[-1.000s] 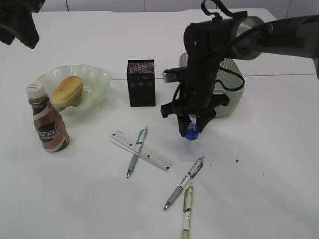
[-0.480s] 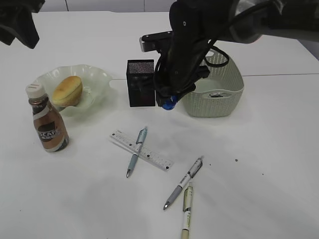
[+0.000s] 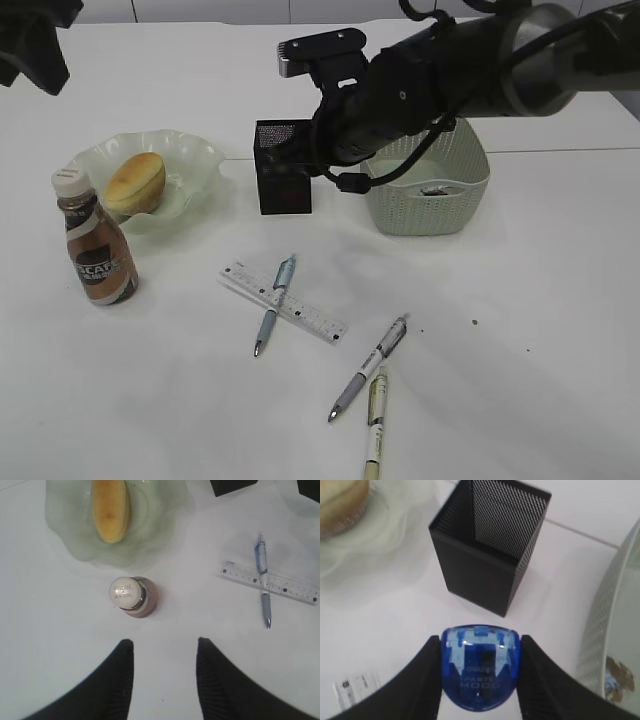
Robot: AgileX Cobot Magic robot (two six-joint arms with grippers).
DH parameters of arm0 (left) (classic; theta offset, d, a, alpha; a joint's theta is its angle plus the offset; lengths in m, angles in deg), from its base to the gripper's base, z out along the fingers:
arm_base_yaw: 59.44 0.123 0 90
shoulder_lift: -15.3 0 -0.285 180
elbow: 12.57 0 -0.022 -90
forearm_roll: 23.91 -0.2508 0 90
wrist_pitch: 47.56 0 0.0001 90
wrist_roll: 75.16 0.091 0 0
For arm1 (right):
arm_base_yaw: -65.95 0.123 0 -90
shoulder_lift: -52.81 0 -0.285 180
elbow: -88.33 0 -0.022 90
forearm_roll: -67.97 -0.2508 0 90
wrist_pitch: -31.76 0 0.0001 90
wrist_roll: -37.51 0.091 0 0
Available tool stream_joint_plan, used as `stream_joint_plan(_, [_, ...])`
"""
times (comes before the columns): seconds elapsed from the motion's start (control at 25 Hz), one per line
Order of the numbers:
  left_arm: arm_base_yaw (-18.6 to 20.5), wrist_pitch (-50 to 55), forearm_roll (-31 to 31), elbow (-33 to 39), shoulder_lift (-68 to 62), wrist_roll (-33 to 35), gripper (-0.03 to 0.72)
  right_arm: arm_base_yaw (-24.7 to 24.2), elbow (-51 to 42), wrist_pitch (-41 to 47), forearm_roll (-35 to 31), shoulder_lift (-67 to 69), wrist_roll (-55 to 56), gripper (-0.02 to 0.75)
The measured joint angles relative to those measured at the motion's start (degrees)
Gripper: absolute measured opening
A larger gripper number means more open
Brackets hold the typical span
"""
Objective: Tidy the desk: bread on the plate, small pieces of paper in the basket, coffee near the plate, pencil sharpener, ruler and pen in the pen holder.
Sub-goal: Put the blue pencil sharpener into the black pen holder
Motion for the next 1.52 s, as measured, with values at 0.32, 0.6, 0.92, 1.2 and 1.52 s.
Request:
stream_joint_plan(0.32, [0.0,0.0,-1.1,0.0,0.0,0.0,0.307,0.0,-2.2,-14.4,1.5,-0.4,0.0,0.303])
stream_joint_plan(0.6, [0.0,0.0,-1.1,0.0,0.0,0.0,0.307,0.0,-1.9,-25.8,2.8,1.5,0.0,0.303])
stream_joint_plan(0.92, [0.0,0.1,-1.2,0.0,0.0,0.0,0.307,-0.5,5.0,-26.9,3.0,8.6,0.0,0.303])
stream_joint_plan(1.2, [0.0,0.1,-1.3,0.0,0.0,0.0,0.307,-1.0,7.2,-26.8,3.0,10.3,0.0,0.303])
stream_joint_plan(1.52, [0.0,0.1,-1.3,0.0,0.0,0.0,0.307,-1.3,8.2,-26.7,3.0,12.3,-0.1,0.303])
